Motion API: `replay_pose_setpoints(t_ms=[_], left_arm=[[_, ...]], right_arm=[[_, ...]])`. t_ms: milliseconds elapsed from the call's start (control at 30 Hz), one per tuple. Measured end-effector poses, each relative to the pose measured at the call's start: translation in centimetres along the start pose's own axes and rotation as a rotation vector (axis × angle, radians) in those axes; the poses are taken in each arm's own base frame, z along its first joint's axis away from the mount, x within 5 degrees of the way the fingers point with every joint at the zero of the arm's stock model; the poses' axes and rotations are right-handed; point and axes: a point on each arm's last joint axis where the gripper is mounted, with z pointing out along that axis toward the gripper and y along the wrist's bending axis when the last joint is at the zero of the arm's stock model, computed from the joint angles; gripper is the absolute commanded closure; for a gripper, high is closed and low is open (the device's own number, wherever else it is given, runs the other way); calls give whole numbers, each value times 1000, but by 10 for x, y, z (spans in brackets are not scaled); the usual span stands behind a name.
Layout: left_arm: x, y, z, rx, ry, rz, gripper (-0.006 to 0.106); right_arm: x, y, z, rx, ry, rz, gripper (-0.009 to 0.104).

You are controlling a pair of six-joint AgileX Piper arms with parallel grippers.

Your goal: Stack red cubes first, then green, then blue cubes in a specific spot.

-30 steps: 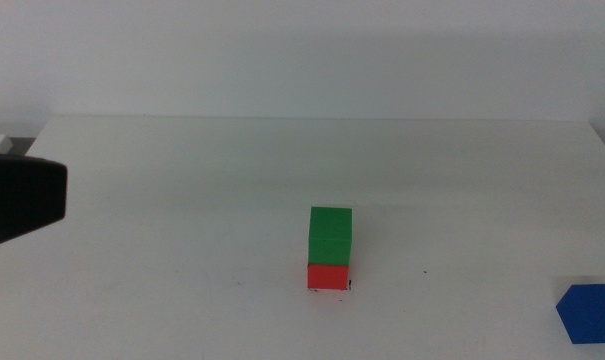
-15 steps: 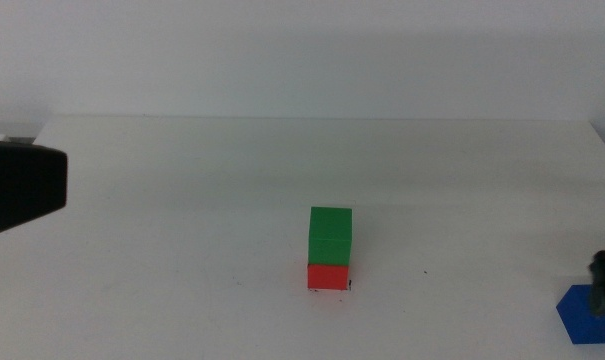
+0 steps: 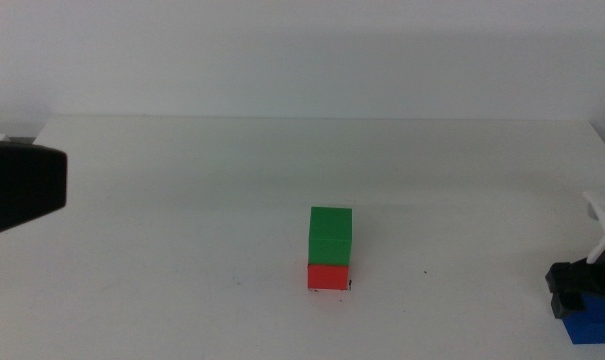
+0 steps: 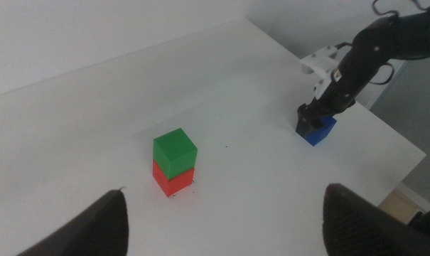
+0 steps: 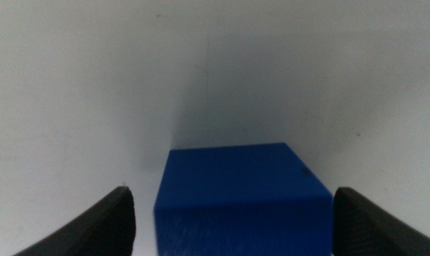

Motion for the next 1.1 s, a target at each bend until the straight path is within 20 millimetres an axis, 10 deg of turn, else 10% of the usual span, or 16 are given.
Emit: replay_pose_setpoints(t_ms=[167,333,600,833,1100], left_arm=[[0,0,0,0,0,0,7],[0,0,0,0,0,0,7],[0,0,0,0,0,0,7],[0,0,0,0,0,0,7],[-1,0,0,1,-6,0,7]], right_arm=[[-5,0,0,2,20,12,92],[-25,24,-45,5,0,22,87],[-56,154,-140,-68,-174,39,87],[-69,252,-140,-125,-231,16,87],[-72,282,-117,-122,-197,40,87]])
